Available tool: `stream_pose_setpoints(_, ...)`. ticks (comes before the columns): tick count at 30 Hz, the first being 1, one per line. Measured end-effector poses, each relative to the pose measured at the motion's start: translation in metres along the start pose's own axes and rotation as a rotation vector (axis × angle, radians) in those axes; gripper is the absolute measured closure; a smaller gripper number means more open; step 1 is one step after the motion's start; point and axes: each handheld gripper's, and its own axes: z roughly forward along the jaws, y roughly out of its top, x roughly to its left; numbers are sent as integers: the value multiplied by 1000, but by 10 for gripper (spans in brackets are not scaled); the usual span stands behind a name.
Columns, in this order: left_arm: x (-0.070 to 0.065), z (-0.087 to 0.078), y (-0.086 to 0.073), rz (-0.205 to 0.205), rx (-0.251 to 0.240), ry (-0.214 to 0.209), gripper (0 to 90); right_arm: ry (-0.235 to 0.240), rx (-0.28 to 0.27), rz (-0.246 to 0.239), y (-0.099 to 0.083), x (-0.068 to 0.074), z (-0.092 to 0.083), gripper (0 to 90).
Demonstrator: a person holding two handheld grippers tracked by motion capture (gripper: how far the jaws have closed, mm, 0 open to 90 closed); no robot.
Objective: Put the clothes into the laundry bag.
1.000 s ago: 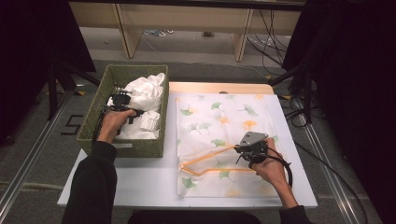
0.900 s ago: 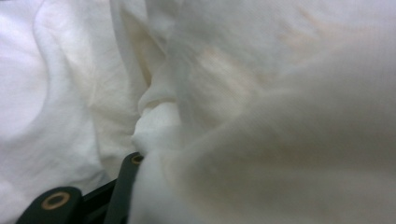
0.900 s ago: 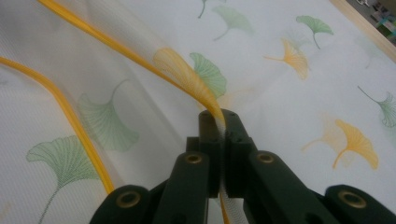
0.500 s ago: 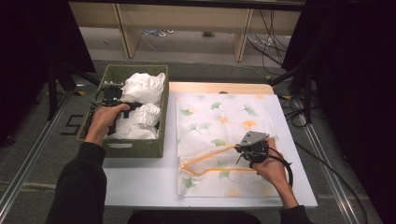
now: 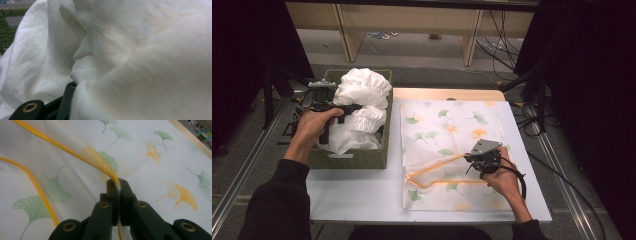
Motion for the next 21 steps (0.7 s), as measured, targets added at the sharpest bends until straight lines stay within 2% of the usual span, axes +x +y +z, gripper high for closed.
stream_pose_setpoints(2, -5, -6, 1, -7, -19, -22, 582, -4, -8, -3, 0, -1, 0, 899)
stream_pose_setpoints(10, -31, -23, 2, 49, -40, -74, 580, -3, -12, -11, 0, -3, -1, 899)
stream_pose_setpoints(11, -34, -24, 2, 53, -48, -84, 581, -5, -10, 6, 0, -2, -1, 899)
stream_pose_setpoints(15, -46, -29, 1, 93, -49, -89, 579, -3, -10, -11, 0, -3, -1, 899)
stream_pose_setpoints(21, -60, -35, 0, 116, -47, -125, 579, -5, -10, -9, 0, -3, 0, 899)
